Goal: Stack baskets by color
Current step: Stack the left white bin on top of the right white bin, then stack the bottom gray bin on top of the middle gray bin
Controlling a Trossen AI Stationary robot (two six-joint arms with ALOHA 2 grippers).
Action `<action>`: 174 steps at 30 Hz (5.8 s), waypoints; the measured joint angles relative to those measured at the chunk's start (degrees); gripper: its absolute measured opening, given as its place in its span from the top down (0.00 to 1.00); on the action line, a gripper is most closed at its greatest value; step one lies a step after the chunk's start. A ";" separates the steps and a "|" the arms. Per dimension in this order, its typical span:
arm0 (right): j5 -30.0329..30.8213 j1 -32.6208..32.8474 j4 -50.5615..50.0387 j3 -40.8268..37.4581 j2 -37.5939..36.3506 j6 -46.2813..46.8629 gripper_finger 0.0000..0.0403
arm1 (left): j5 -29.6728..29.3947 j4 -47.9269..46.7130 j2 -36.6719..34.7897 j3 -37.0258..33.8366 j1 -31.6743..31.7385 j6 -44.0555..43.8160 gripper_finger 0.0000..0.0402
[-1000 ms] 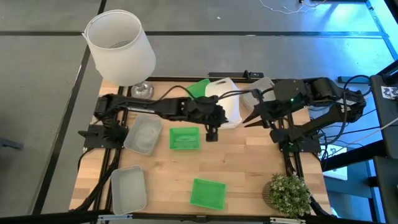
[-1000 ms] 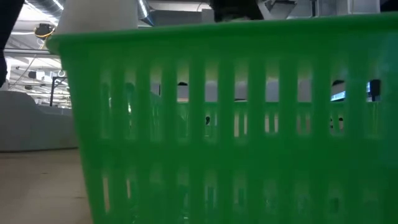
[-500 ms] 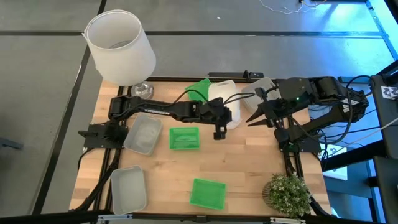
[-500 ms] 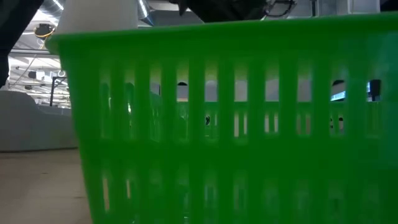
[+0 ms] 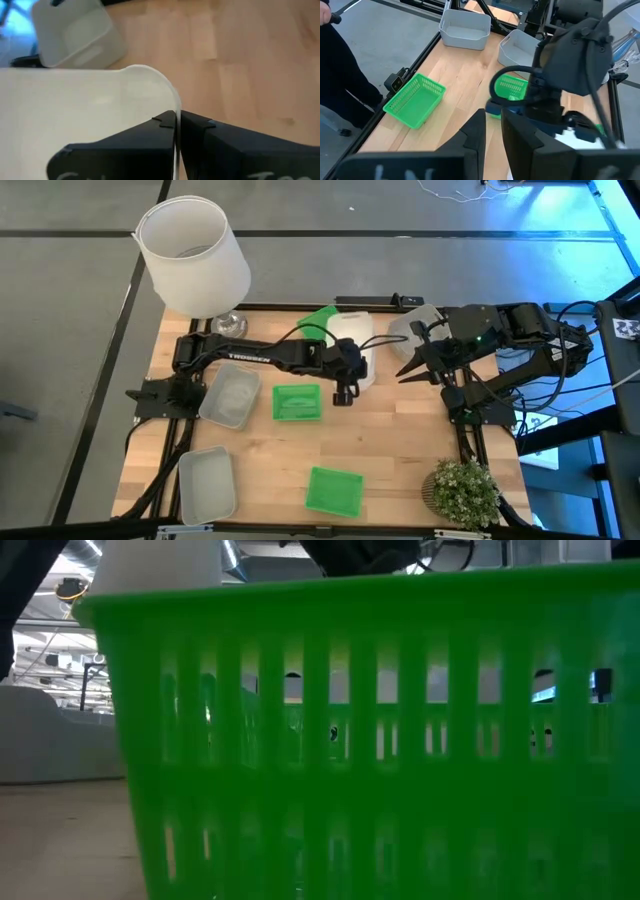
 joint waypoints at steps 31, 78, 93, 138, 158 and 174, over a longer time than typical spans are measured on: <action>0.00 0.00 -0.04 0.01 0.02 0.04 0.85 | 1.55 -10.83 0.00 0.07 0.40 -2.04 0.81; 5.51 6.75 -1.44 -11.47 0.55 10.36 0.85 | 4.81 -63.46 -15.93 6.28 -19.92 -47.42 0.82; 5.51 6.75 3.85 -11.47 0.61 10.54 0.85 | 9.20 -63.31 -17.97 -9.24 -38.88 -55.99 0.82; 5.50 6.73 5.18 -11.45 0.61 8.84 0.85 | -0.74 -51.67 -17.88 -35.47 -58.94 -69.42 0.82; 5.54 6.73 5.18 -11.45 0.59 9.11 0.85 | -1.34 -41.89 -18.04 -41.91 -58.27 -69.27 0.89; 6.45 6.72 5.22 -11.45 0.59 9.25 0.85 | -1.32 -42.15 -17.90 -41.18 -56.21 -68.04 0.99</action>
